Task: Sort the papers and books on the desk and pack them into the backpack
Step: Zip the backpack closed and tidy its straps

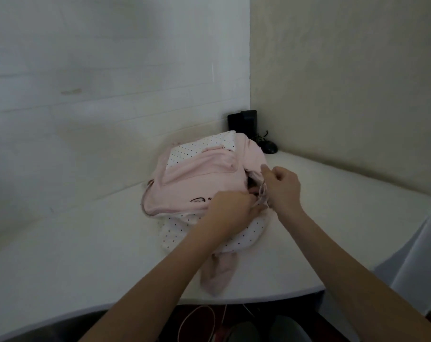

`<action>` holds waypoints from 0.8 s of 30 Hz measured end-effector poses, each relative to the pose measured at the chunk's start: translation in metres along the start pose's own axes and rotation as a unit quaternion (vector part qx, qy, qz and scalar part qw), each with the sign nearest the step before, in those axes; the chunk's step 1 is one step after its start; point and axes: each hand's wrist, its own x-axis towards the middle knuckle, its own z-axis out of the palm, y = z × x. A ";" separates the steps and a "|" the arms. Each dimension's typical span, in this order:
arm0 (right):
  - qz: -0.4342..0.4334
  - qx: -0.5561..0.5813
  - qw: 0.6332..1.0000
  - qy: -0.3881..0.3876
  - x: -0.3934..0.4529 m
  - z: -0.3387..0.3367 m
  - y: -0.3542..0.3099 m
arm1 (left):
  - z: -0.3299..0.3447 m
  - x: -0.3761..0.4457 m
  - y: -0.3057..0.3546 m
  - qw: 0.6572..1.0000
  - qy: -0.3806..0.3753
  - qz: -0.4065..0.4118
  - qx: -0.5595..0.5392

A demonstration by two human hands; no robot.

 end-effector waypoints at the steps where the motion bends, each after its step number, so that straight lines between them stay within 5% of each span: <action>1: -0.023 -0.022 0.999 0.001 0.005 -0.003 0.004 | 0.004 0.001 0.000 1.000 0.002 -0.012 -0.022; 6: -0.060 -0.089 0.994 -0.008 0.043 0.015 0.016 | 0.004 0.002 -0.003 0.995 0.038 -0.021 -0.091; 11: -0.050 -0.163 0.985 -0.011 0.090 0.031 0.029 | 0.008 -0.015 -0.009 0.988 0.105 0.053 -0.098; 18: -0.043 -0.364 0.930 -0.026 0.097 0.061 0.056 | 0.042 -0.002 -0.031 0.979 0.073 0.017 -0.192; 21: -0.098 -0.385 0.917 -0.014 0.091 0.054 0.055 | 0.051 -0.006 -0.035 0.974 0.107 0.028 -0.197; 24: -0.257 -0.359 0.897 -0.031 0.065 0.038 0.047 | 0.053 -0.010 -0.037 0.975 0.137 0.042 -0.169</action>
